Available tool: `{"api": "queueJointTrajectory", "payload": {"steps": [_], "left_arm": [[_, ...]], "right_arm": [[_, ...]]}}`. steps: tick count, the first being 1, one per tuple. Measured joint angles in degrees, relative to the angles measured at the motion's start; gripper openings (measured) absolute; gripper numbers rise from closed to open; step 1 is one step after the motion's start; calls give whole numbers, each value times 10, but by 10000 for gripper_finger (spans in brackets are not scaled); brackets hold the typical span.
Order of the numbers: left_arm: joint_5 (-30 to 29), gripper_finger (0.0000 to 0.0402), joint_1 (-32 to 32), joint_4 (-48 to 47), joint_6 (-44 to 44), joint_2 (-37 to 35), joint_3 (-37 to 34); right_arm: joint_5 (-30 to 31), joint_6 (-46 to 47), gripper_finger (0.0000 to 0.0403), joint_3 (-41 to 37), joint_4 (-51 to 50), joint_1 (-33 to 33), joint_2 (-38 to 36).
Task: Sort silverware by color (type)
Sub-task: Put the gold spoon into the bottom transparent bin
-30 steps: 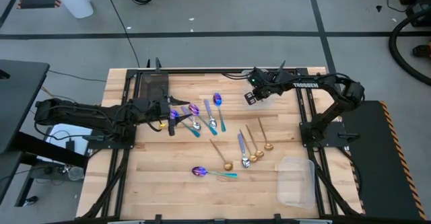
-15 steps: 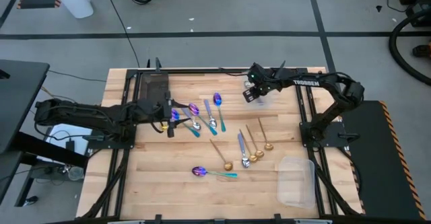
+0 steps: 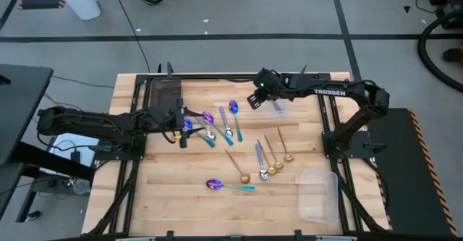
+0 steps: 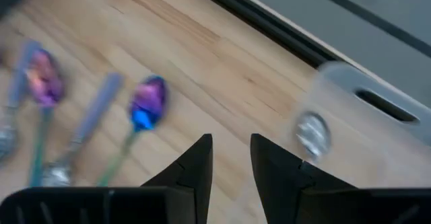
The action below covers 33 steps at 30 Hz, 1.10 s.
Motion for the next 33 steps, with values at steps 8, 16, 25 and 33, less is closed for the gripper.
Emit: {"api": "queueJointTrajectory", "payload": {"steps": [8,16,25,33], "left_arm": [[0,231,0,0,-10,0,0],[-11,231,0,0,-19,0,0],[-34,231,3,-7,-26,0,0],[-37,231,6,-5,-26,0,0]], "right_arm": [[-3,7,110,0,63,54,1],[-13,17,110,0,100,108,19],[-76,96,110,0,-21,167,30],[-92,181,110,0,-174,221,30]]}}
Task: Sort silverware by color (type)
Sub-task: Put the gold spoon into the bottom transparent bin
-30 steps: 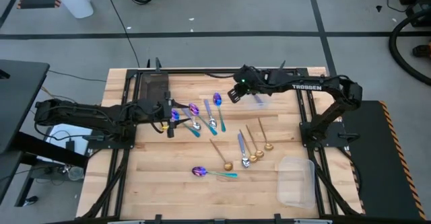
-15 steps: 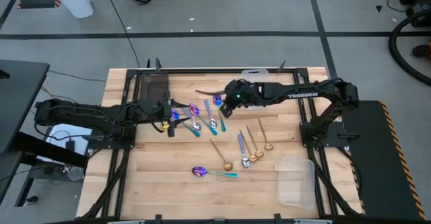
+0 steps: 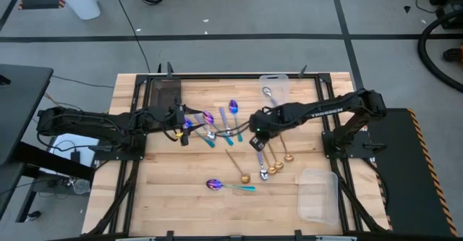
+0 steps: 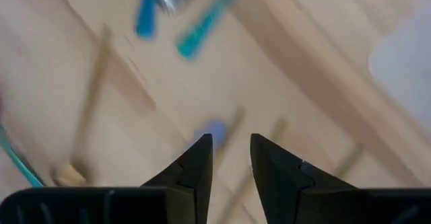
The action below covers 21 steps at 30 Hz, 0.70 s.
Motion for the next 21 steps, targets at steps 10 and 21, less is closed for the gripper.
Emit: {"api": "queueJointTrajectory", "payload": {"steps": [10,21], "left_arm": [[0,231,0,4,1,0,0],[0,231,0,4,21,0,0]], "right_arm": [[-23,49,110,-59,-75,33,-1],[-28,-327,110,-81,-78,50,-1]]}}
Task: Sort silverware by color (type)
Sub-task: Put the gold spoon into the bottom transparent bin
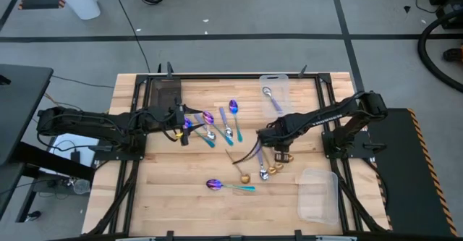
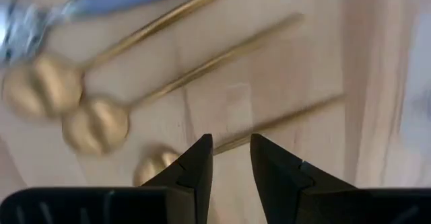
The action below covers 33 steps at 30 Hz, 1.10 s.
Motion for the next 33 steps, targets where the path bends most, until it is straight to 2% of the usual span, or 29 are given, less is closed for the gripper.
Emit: {"api": "queueJointTrajectory", "payload": {"steps": [8,15,22,33], "left_arm": [[0,231,-1,-7,-6,0,0],[-1,231,-1,-14,-7,0,0],[-2,231,-1,-17,-25,0,0],[-2,231,0,-15,-53,0,0]], "right_arm": [[-1,-316,111,0,-5,18,0],[81,-533,121,0,-7,44,0],[73,-627,134,-4,-19,48,0],[74,-729,141,-91,28,50,0]]}}
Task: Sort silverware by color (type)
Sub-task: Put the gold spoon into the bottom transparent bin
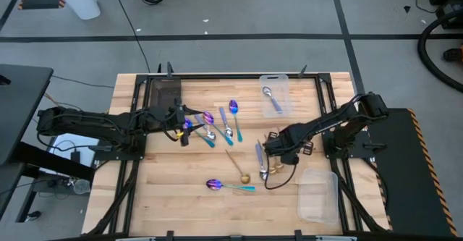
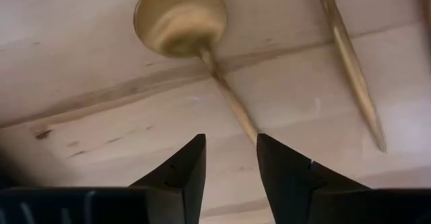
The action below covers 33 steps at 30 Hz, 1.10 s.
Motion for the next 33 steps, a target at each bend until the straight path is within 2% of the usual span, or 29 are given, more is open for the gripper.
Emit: {"api": "queueJointTrajectory", "payload": {"steps": [19,22,29,33], "left_arm": [[-2,231,0,2,0,0,0],[-2,231,0,2,-1,0,0],[-10,231,0,3,0,0,0],[-10,231,0,3,-1,0,0]], "right_arm": [[-14,-153,130,-68,115,0,-2],[-22,-154,110,-68,117,1,-2],[-40,-147,35,-65,125,5,-1],[-54,-128,12,-65,147,5,-2]]}}
